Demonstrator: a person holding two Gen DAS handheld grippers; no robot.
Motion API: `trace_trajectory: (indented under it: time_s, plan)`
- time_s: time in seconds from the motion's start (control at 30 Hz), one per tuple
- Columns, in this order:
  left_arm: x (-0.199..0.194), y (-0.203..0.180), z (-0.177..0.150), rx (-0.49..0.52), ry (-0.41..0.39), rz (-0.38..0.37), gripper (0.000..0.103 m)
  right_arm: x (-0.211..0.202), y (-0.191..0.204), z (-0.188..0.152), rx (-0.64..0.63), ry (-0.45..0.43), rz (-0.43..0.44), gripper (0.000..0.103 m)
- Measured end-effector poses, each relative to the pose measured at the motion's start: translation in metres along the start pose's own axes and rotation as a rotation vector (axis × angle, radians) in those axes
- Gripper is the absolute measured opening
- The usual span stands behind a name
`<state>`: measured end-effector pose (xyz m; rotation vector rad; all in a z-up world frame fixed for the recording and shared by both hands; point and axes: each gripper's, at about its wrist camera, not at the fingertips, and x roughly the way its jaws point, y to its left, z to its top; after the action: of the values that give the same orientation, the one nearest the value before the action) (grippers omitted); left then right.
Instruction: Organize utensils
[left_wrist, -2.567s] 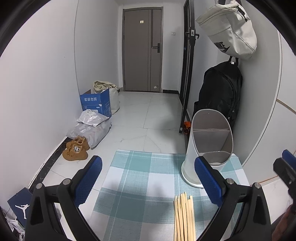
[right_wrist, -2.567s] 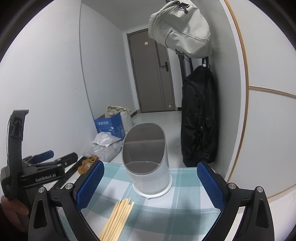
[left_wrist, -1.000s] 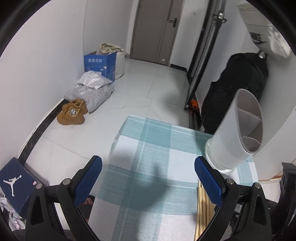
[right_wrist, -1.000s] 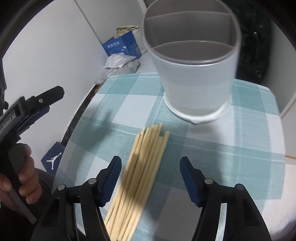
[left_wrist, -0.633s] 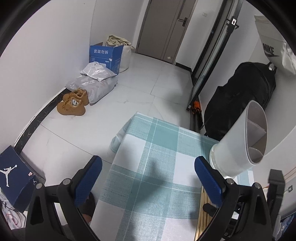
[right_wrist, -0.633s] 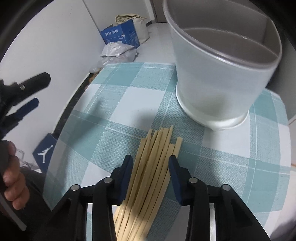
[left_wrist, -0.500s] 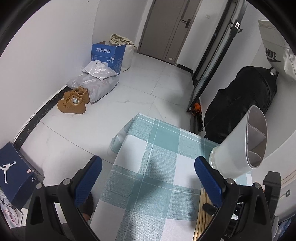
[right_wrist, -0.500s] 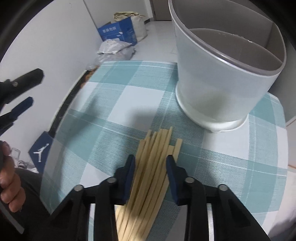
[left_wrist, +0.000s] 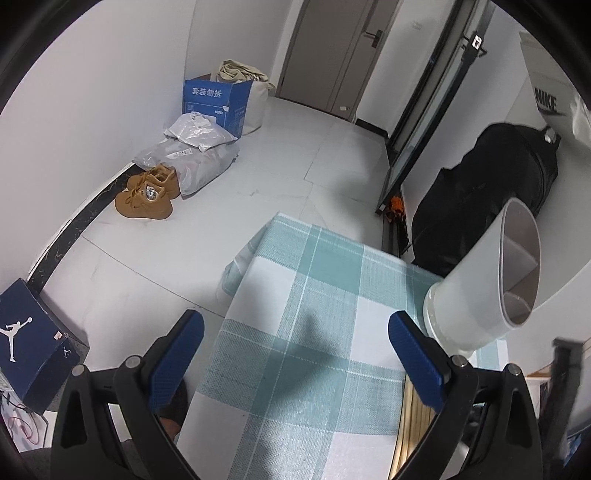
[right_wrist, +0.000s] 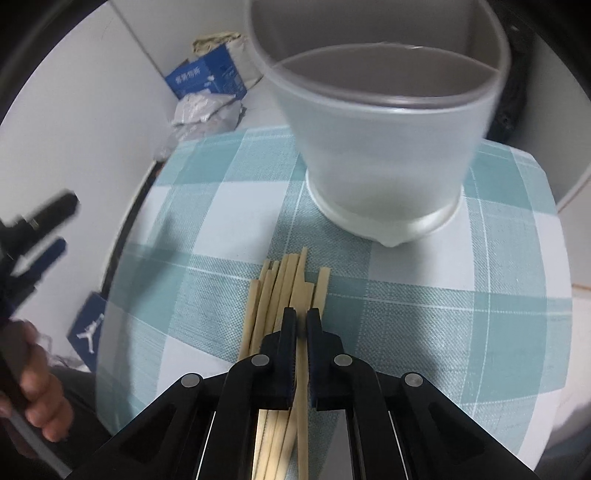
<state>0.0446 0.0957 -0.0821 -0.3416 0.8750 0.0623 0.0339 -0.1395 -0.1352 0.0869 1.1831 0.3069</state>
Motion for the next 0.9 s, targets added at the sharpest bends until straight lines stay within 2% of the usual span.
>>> trace_trajectory:
  time_s: [0.2, 0.47, 0.67, 0.83, 0.9]
  plan:
    - [0.006, -0.009, -0.011, 0.064, 0.048, -0.003, 0.098, -0.023, -0.024, -0.009, 0.069, -0.044, 0.066, 0.004]
    - [0.026, -0.034, -0.041, 0.14, 0.266, -0.126, 0.098, -0.056, -0.066, -0.021, 0.212, -0.14, 0.216, 0.004]
    - [0.026, -0.063, -0.063, 0.292, 0.306, -0.069, 0.097, -0.072, -0.094, -0.031, 0.255, -0.203, 0.297, 0.004]
    - [0.029, -0.068, -0.073, 0.343, 0.346, -0.007, 0.097, -0.084, -0.117, -0.039, 0.285, -0.239, 0.34, 0.004]
    - [0.029, -0.068, -0.075, 0.357, 0.342, 0.011, 0.097, -0.076, -0.116, -0.037, 0.303, -0.245, 0.354, 0.004]
